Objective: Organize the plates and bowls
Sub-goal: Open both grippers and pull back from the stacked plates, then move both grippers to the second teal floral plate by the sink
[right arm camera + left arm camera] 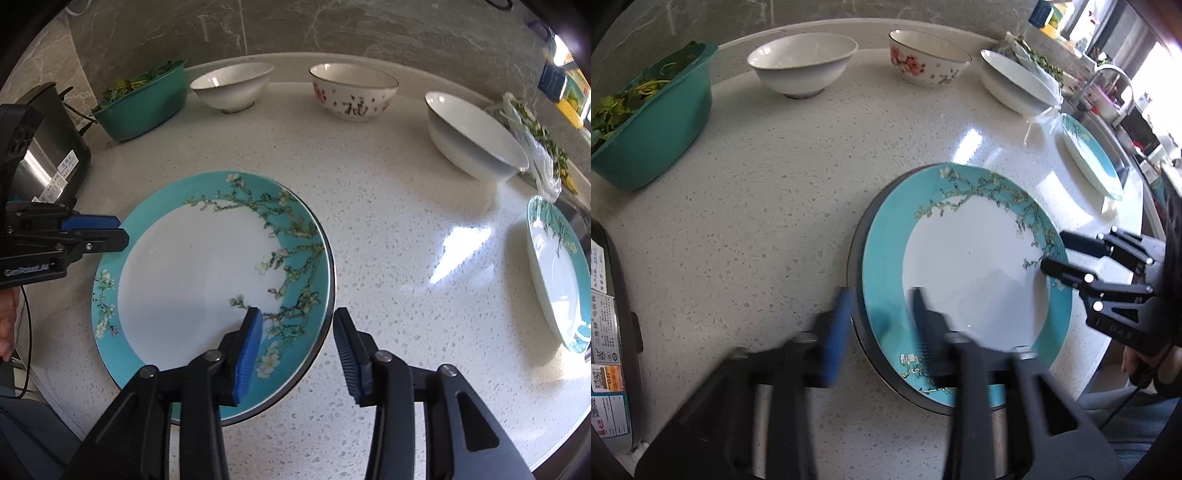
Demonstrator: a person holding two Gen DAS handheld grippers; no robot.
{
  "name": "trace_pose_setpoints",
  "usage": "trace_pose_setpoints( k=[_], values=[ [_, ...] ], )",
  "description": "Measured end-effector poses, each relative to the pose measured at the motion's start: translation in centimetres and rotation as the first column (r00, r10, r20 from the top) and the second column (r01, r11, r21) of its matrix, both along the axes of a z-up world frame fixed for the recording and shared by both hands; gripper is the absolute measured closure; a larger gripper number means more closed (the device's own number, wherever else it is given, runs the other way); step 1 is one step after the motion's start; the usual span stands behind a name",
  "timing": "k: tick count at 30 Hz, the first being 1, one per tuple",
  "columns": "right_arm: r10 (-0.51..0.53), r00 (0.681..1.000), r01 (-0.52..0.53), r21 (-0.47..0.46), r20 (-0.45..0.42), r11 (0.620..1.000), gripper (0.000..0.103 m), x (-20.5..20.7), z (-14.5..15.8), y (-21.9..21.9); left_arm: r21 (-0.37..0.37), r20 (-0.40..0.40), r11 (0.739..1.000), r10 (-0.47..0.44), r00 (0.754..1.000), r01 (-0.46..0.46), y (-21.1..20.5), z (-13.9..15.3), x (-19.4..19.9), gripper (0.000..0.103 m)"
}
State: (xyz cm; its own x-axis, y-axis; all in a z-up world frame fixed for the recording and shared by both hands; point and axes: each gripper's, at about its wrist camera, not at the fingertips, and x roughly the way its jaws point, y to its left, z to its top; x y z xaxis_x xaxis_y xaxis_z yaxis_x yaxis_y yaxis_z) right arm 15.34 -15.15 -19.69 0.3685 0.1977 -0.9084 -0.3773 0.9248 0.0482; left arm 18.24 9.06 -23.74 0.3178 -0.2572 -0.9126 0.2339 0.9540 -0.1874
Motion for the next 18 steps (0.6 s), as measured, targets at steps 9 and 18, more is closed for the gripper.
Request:
trace_pose_setpoints(
  k=[9,18],
  values=[
    [-0.081,0.996,0.074,0.166,0.036,0.983,0.020,-0.4,4.7,-5.7,-0.195,0.065,0.981,0.031,0.997,-0.018,-1.6,5.1,0.7,0.000],
    [-0.251,0.965,0.248,0.594,-0.080,0.765,0.000,3.9,9.2,-24.8,-0.303,0.169,0.948,-0.053,0.984,0.103,-14.1,11.2,0.9,0.000]
  ],
)
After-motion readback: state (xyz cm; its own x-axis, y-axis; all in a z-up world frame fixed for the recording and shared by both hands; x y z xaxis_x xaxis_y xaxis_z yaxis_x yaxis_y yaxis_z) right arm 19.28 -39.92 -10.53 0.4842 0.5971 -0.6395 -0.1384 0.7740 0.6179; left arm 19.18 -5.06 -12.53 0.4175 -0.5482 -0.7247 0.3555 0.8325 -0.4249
